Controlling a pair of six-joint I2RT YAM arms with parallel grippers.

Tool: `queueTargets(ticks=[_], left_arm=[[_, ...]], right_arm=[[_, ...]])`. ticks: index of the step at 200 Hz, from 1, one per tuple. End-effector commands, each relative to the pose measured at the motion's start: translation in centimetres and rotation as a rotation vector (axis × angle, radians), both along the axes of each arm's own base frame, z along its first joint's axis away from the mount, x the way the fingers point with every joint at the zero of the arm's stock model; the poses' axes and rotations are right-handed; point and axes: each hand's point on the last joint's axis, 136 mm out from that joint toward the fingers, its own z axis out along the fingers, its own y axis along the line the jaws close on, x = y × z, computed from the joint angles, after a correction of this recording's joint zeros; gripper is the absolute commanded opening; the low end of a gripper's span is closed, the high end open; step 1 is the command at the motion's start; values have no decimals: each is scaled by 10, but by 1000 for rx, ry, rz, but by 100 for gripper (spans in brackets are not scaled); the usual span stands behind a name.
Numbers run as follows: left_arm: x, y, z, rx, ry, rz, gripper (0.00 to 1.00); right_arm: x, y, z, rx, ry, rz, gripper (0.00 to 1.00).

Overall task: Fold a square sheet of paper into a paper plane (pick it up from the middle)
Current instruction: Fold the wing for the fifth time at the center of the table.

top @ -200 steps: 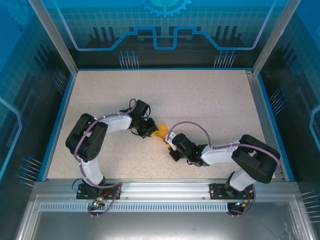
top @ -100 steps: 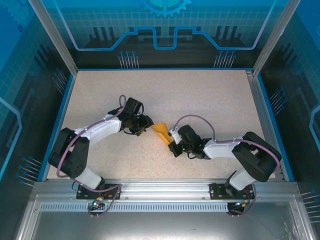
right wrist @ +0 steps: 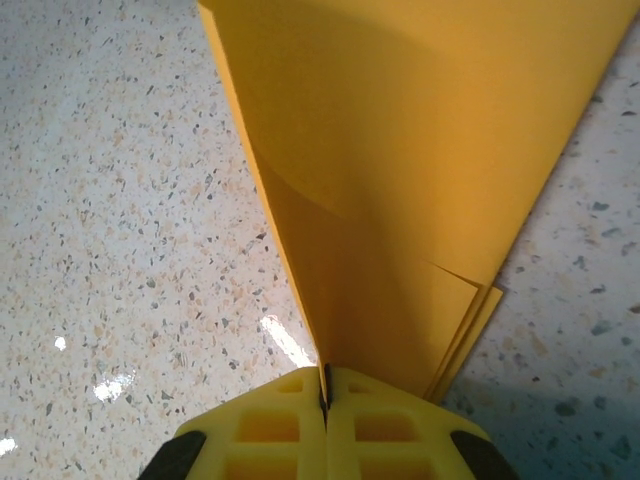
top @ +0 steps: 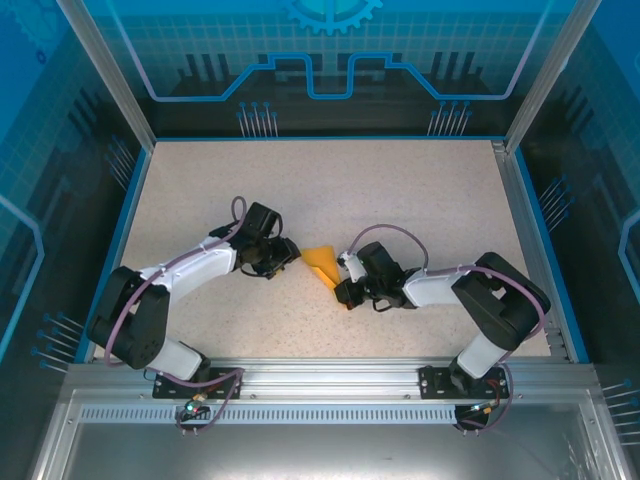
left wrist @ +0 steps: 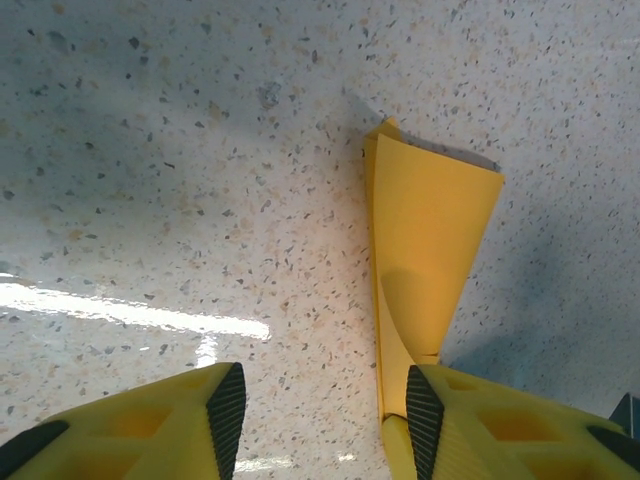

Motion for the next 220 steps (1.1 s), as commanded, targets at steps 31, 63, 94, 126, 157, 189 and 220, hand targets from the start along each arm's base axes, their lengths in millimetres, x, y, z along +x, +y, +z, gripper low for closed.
queueTargets(ticks=[31, 63, 94, 126, 157, 189, 220], left_arm=[[9, -26, -3, -116, 11, -62, 63], [19, -43, -17, -142, 75, -88, 64], [18, -44, -32, -118, 136, -79, 62], [17, -40, -43, -82, 174, -74, 54], [17, -38, -47, -54, 190, -80, 34], [14, -35, -48, -41, 201, -73, 13], [11, -32, -47, -36, 204, -62, 3]], right_arm=[[-7, -11, -1, 5, -70, 28, 0], [-4, -11, 10, -44, -248, 81, 0], [-7, 0, 9, -121, -327, 160, 0], [-8, 4, 3, -168, -363, 197, 0], [-10, 5, 0, -195, -373, 216, 1], [-12, 9, 4, -192, -371, 227, 8], [-12, 19, 11, -218, -382, 249, 12]])
